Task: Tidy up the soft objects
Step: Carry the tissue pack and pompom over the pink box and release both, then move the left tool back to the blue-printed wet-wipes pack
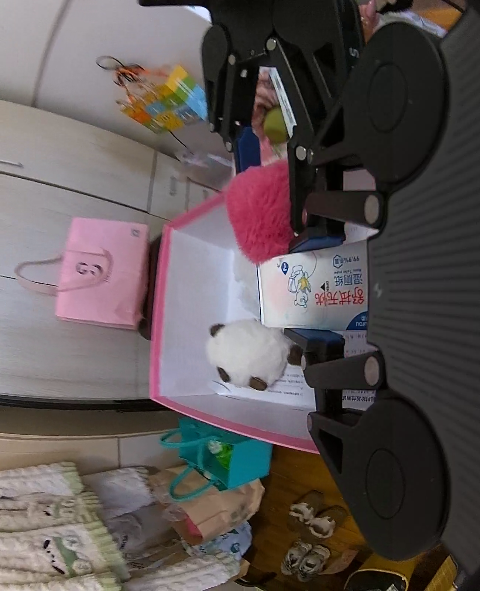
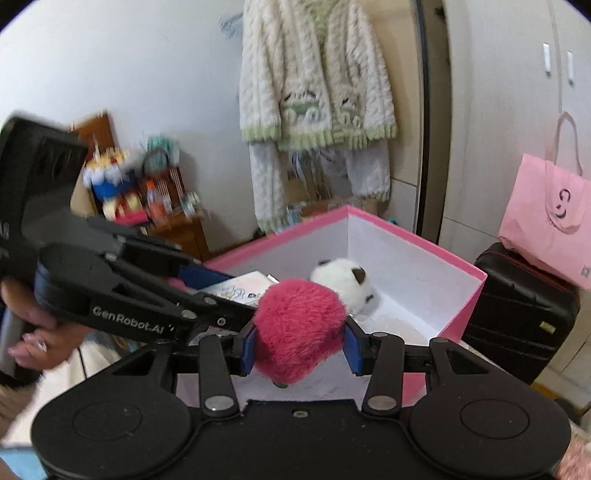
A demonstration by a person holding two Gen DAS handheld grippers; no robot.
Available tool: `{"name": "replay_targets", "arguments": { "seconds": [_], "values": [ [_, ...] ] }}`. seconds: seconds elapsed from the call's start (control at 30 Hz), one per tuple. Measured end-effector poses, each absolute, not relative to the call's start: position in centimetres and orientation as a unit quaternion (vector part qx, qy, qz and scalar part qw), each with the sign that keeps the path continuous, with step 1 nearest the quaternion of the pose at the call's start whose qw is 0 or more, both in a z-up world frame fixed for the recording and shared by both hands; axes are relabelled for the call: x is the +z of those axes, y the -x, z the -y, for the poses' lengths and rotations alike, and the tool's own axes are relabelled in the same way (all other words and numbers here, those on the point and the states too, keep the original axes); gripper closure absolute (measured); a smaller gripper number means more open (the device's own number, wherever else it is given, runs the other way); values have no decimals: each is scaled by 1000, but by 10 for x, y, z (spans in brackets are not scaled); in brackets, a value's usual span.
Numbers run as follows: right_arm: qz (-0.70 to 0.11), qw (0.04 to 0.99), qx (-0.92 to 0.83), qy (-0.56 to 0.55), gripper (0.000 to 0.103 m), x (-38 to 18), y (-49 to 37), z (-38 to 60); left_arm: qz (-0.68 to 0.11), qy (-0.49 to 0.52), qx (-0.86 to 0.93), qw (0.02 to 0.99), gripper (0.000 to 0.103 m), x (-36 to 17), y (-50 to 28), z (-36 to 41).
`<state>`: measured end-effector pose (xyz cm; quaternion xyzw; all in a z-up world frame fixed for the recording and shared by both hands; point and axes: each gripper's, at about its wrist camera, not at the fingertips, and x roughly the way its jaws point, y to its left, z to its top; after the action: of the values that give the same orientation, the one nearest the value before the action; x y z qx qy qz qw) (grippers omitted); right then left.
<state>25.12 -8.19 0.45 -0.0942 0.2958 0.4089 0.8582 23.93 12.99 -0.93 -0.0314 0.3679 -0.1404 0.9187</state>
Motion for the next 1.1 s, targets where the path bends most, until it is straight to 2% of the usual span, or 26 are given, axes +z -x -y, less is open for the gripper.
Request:
{"name": "replay_targets", "arguments": {
  "seconds": [0.33, 0.47, 0.6, 1.1],
  "values": [
    [-318, 840, 418, 139, 50, -12, -276, 75, -416, 5, -124, 901, 62, -31, -270, -123],
    [-314, 842, 412, 151, 44, -16, -276, 74, -401, -5, -110, 909, 50, -31, -270, -123],
    [-306, 846, 410, 149, 37, -15, -266, 79, -376, -16, -109, 920, 47, -25, -251, -123],
    [-280, 861, 405, 126, 36, 29, -174, 111, -328, -24, -143, 933, 37, 30, -148, -129]
  ]
}}
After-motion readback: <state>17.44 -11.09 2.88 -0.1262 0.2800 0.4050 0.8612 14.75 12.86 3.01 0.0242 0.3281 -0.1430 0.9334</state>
